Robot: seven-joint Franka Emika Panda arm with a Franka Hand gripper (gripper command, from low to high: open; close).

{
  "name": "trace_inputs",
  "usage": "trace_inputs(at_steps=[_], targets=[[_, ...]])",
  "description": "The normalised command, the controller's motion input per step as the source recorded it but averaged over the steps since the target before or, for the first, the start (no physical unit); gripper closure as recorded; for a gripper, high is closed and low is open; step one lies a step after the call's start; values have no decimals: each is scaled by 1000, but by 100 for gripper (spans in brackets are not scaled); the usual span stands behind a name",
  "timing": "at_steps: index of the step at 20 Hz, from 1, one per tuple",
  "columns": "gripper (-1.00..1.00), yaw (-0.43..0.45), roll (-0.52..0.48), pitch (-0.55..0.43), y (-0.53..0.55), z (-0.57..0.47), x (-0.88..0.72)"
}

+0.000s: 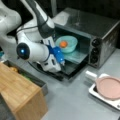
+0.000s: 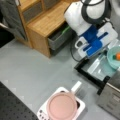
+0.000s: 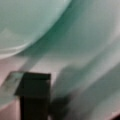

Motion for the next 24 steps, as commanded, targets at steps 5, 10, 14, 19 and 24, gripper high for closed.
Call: trace_inputs(at_steps=[5, 10, 14, 19, 24], targets=[[-100, 121, -150, 32, -203, 105, 282], [-100, 96, -137, 49, -88, 93, 240], [-100, 91, -119, 70, 39, 65, 158], [-100, 79, -134, 65, 102, 82, 130], [-100, 44, -185, 44, 72, 132, 145]])
